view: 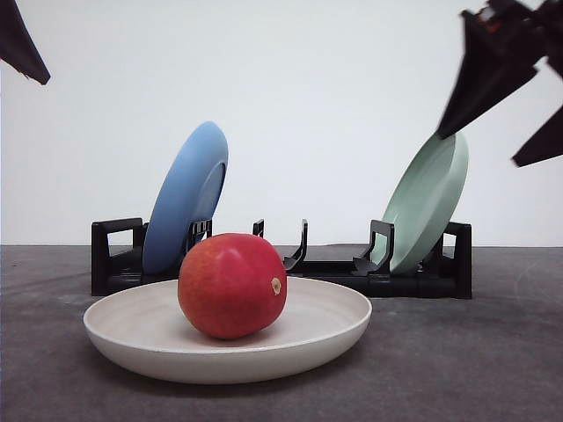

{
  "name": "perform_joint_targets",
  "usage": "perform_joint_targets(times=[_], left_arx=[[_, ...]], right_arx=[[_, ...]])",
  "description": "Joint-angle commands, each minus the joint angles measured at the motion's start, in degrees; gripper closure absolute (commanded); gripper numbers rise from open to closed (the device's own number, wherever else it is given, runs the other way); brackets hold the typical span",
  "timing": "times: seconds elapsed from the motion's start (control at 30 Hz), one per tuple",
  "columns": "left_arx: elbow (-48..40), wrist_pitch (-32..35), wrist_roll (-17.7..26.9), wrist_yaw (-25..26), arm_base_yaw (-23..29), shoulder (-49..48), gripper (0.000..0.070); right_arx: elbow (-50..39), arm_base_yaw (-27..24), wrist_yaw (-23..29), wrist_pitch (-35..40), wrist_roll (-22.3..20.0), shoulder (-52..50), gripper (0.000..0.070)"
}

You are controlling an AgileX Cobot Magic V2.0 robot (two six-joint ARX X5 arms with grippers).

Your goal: Place pomegranate in white plate

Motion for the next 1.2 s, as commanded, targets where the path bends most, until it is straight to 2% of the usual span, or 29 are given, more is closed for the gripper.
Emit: perform_joint_targets(times=[0.0, 0.2, 0.23, 0.27, 0.3, 0.33, 0.37, 0.43, 1.0, 1.1, 1.17], left_arx=[[0.5, 0.5, -0.3, 0.2, -0.2, 0.3, 0.0349], [0.5, 0.2, -0.3, 0.2, -0.2, 0.3, 0.0348], [0.5, 0.1, -0.3, 0.2, -0.2, 0.2, 0.0373], [0.5, 0.0, -0.2, 0.2, -0.2, 0.2, 0.0469], [0.5, 0.1, -0.3, 0.2, -0.2, 0.2, 0.0619], [0.5, 0.2, -0.4, 0.2, -0.2, 0.2, 0.0658], [0.5, 0.2, -0.5, 0.2, -0.2, 0.2, 0.068], [0.5, 0.1, -0.5, 0.2, -0.2, 0.2, 0.0689], [0.5, 0.7, -0.5, 0.2, -0.1, -0.2, 0.0684], [-0.9, 0.8, 0.8, 0.2, 0.3, -1.5, 0.0684], [-3.8, 3.4, 2.2, 0.2, 1.3, -3.8, 0.0684]], right_arx=[[0.2, -1.7, -1.7, 0.3, -0.7, 0.4, 0.0058], [0.2, -3.3, -1.1, 0.0, -0.8, 0.5, 0.0059], [0.2, -3.3, -1.0, 0.1, -0.8, 0.5, 0.0149], [0.2, -3.3, -1.0, 0.2, -0.8, 0.5, 0.0314], [0.2, -3.3, -1.0, 0.2, -0.8, 0.5, 0.0537], [0.2, -3.2, -1.1, 0.1, -0.8, 0.5, 0.0648], [0.2, -3.2, -1.1, 0.2, -0.8, 0.5, 0.0687], [0.2, -3.2, -1.2, 0.4, -0.7, 0.5, 0.0668], [0.2, -3.2, -1.2, 0.4, -0.8, 0.5, 0.0668], [0.2, -3.2, -1.2, 0.4, -0.8, 0.5, 0.0668], [0.3, -3.2, -1.2, 0.4, -0.8, 0.5, 0.0668]])
